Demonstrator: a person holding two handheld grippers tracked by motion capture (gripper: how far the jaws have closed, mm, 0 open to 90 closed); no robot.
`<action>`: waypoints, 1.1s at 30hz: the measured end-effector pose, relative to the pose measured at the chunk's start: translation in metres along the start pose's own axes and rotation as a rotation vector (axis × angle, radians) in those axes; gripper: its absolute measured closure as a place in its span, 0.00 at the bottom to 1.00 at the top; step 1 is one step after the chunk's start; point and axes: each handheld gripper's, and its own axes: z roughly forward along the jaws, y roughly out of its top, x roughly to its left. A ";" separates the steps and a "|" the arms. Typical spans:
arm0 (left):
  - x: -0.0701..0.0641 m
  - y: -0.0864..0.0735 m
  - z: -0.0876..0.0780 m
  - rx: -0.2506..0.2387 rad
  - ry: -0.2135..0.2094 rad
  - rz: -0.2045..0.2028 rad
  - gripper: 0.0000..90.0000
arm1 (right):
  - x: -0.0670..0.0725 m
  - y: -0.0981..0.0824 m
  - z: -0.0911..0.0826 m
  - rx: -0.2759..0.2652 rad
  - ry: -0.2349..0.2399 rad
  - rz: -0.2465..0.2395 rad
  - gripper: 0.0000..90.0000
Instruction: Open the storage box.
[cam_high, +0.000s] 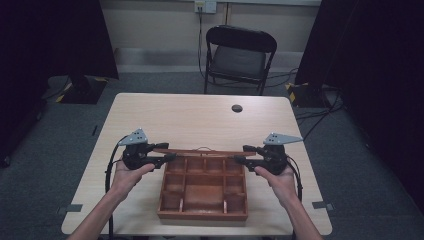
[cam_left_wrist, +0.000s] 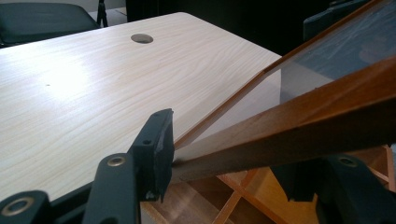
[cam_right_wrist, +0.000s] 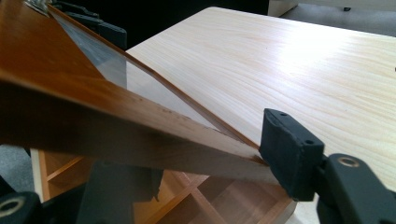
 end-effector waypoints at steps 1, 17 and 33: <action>0.001 0.001 0.000 0.002 -0.002 -0.005 0.50 | -0.001 0.000 0.001 0.000 0.002 0.001 0.47; 0.012 0.007 0.005 -0.016 -0.009 -0.037 0.52 | -0.013 0.011 0.009 -0.018 -0.012 0.009 0.51; 0.025 0.001 0.024 0.000 -0.002 -0.061 0.55 | -0.028 0.008 0.017 -0.042 -0.033 0.025 0.51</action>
